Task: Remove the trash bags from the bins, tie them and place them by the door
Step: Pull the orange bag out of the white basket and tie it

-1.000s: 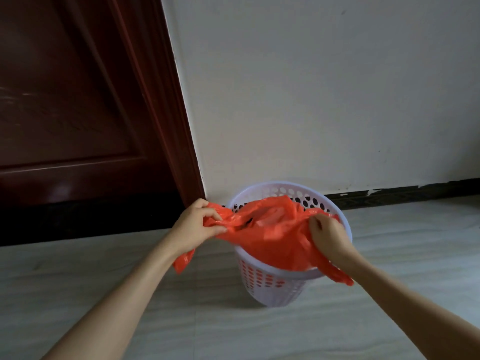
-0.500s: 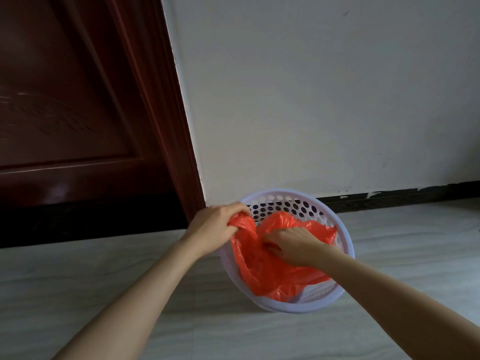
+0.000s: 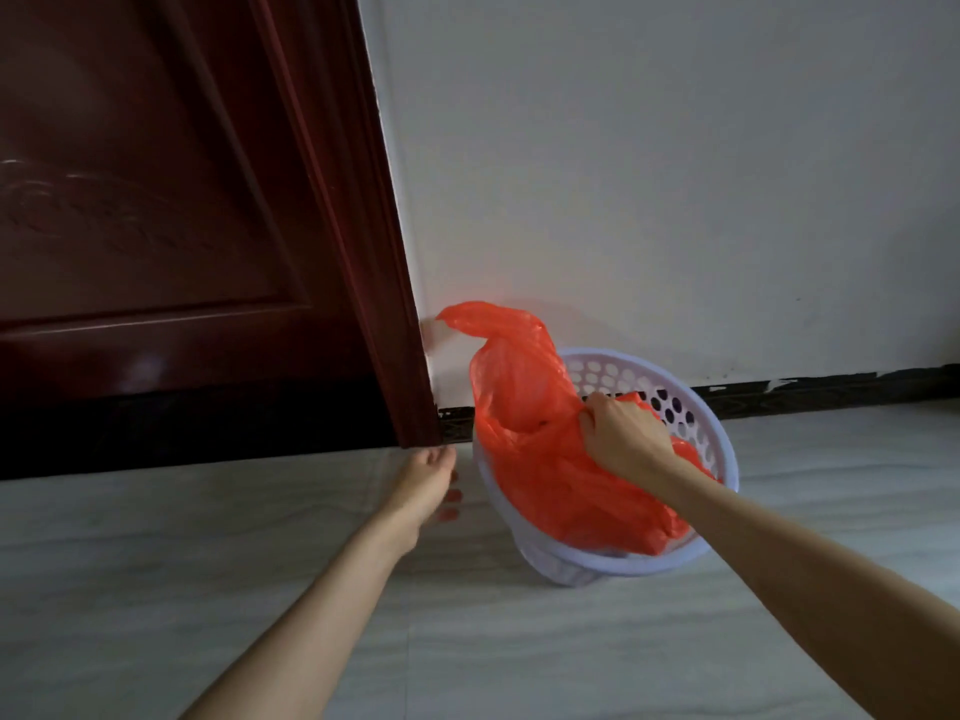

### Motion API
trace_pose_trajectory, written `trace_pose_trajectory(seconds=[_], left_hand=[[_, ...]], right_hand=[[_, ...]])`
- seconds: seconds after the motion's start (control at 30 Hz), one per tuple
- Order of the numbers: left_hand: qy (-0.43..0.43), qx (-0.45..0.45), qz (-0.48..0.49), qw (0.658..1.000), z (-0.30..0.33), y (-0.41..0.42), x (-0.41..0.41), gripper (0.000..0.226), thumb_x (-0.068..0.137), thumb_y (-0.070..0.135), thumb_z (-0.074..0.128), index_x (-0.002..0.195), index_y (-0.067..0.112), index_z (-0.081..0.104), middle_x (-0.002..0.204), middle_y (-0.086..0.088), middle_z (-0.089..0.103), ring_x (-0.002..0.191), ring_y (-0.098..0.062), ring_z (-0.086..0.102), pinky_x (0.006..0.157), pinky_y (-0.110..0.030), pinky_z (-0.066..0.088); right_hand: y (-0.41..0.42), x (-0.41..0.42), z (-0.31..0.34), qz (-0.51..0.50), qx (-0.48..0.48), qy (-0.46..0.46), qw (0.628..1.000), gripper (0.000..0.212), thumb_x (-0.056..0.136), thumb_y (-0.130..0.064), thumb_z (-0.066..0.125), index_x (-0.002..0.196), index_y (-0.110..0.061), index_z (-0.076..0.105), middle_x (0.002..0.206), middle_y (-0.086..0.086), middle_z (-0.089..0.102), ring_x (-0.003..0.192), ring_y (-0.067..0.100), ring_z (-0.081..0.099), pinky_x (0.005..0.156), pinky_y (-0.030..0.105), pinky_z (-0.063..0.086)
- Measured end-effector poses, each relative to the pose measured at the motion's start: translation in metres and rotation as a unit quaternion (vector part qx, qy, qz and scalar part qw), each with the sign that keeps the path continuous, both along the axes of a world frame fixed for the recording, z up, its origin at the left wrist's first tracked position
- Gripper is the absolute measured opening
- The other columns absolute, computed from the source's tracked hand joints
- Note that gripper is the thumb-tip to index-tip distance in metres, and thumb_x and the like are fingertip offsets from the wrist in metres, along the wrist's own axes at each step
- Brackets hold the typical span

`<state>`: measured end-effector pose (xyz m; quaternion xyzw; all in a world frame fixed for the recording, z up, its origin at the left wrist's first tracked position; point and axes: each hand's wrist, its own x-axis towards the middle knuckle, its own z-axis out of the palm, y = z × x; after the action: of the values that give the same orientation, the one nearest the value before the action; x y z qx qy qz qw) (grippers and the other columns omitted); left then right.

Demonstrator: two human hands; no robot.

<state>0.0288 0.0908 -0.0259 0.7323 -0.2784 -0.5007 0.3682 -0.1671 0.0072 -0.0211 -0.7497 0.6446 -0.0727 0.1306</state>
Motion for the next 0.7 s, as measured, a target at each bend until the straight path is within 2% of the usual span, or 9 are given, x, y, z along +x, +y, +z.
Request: trace_pose_trajectory(seconds=[0.03, 0.07, 0.13, 0.23, 0.3, 0.47, 0.57, 0.6, 0.7], left_hand=[[0.062, 0.014, -0.027, 0.998, -0.002, 0.002, -0.006, 0.021, 0.098, 0.027, 0.043, 0.112, 0.013, 0.051, 0.092, -0.007, 0.061, 0.073, -0.02, 0.06, 0.061, -0.028, 0.052], [0.059, 0.004, -0.061, 0.996, -0.002, 0.002, -0.011, 0.018, 0.098, 0.026, 0.044, 0.11, 0.015, 0.051, 0.089, -0.005, 0.061, 0.069, -0.015, 0.059, 0.055, -0.022, 0.05], [-0.016, -0.035, -0.086, 0.996, -0.004, -0.002, -0.022, 0.017, 0.096, 0.021, 0.048, 0.111, 0.013, 0.049, 0.089, -0.004, 0.061, 0.064, -0.007, 0.059, 0.05, -0.016, 0.047], [0.011, -0.038, -0.064, 0.997, -0.001, -0.011, -0.025, 0.015, 0.093, 0.016, 0.054, 0.103, 0.007, 0.046, 0.079, -0.008, 0.059, 0.048, -0.012, 0.061, 0.041, -0.025, 0.051], [0.023, -0.019, -0.059, 0.998, 0.003, -0.016, -0.022, 0.011, 0.093, 0.013, 0.054, 0.099, 0.006, 0.048, 0.076, -0.009, 0.06, 0.05, -0.019, 0.061, 0.042, -0.028, 0.053], [0.033, -0.042, -0.075, 0.996, 0.013, -0.027, -0.044, 0.016, 0.092, 0.015, 0.053, 0.078, 0.008, 0.056, 0.069, -0.011, 0.065, 0.043, -0.014, 0.062, 0.046, -0.029, 0.056], [0.006, -0.058, -0.102, 0.993, 0.016, -0.028, -0.038, 0.02, 0.093, 0.015, 0.051, 0.078, 0.006, 0.059, 0.073, -0.012, 0.067, 0.054, -0.019, 0.065, 0.053, -0.032, 0.058], [0.002, -0.061, -0.107, 0.992, 0.016, -0.027, -0.032, 0.019, 0.094, 0.015, 0.05, 0.078, 0.008, 0.057, 0.073, -0.01, 0.066, 0.056, -0.02, 0.064, 0.052, -0.03, 0.057], [-0.026, -0.067, -0.108, 0.992, 0.012, -0.02, -0.02, 0.013, 0.095, 0.015, 0.049, 0.082, 0.014, 0.051, 0.073, -0.003, 0.061, 0.059, -0.015, 0.06, 0.047, -0.025, 0.052]], right_hand=[[-0.003, 0.0, 0.001, -0.002, 0.007, 0.006, 1.0, 0.027, 0.092, -0.023, 0.035, 0.1, -0.006, 0.054, 0.105, 0.021, 0.063, 0.095, 0.038, 0.06, 0.068, 0.034, 0.038], [-0.005, 0.001, 0.003, -0.003, 0.024, -0.004, 1.0, 0.026, 0.092, -0.023, 0.034, 0.098, -0.007, 0.054, 0.106, 0.021, 0.063, 0.094, 0.036, 0.059, 0.068, 0.033, 0.038], [-0.009, 0.004, 0.003, -0.017, 0.06, -0.036, 0.997, 0.024, 0.093, -0.021, 0.033, 0.088, -0.008, 0.053, 0.104, 0.02, 0.064, 0.087, 0.032, 0.057, 0.068, 0.031, 0.037], [-0.014, -0.004, 0.01, -0.055, 0.084, -0.068, 0.993, 0.03, 0.094, -0.017, 0.033, 0.082, -0.002, 0.055, 0.102, 0.023, 0.064, 0.085, 0.033, 0.056, 0.068, 0.03, 0.036], [-0.02, -0.016, 0.018, -0.107, 0.083, -0.111, 0.984, 0.032, 0.093, -0.011, 0.035, 0.07, 0.0, 0.055, 0.105, 0.029, 0.064, 0.095, 0.038, 0.059, 0.069, 0.03, 0.035], [-0.017, -0.003, 0.028, -0.114, 0.155, -0.164, 0.968, 0.033, 0.095, -0.008, 0.035, 0.112, 0.009, 0.058, 0.117, 0.028, 0.059, 0.11, 0.039, 0.055, 0.082, 0.031, 0.044], [-0.022, -0.007, 0.033, -0.148, 0.153, -0.167, 0.963, 0.03, 0.095, -0.008, 0.033, 0.098, 0.009, 0.058, 0.102, 0.027, 0.058, 0.08, 0.032, 0.059, 0.059, 0.022, 0.044], [-0.026, -0.016, 0.035, -0.169, 0.145, -0.176, 0.959, 0.03, 0.096, -0.01, 0.033, 0.101, 0.01, 0.056, 0.104, 0.026, 0.058, 0.081, 0.032, 0.059, 0.057, 0.023, 0.041], [-0.03, -0.036, 0.038, -0.174, 0.128, -0.151, 0.965, 0.035, 0.096, -0.009, 0.033, 0.118, 0.01, 0.053, 0.121, 0.028, 0.056, 0.113, 0.039, 0.053, 0.076, 0.032, 0.038]])
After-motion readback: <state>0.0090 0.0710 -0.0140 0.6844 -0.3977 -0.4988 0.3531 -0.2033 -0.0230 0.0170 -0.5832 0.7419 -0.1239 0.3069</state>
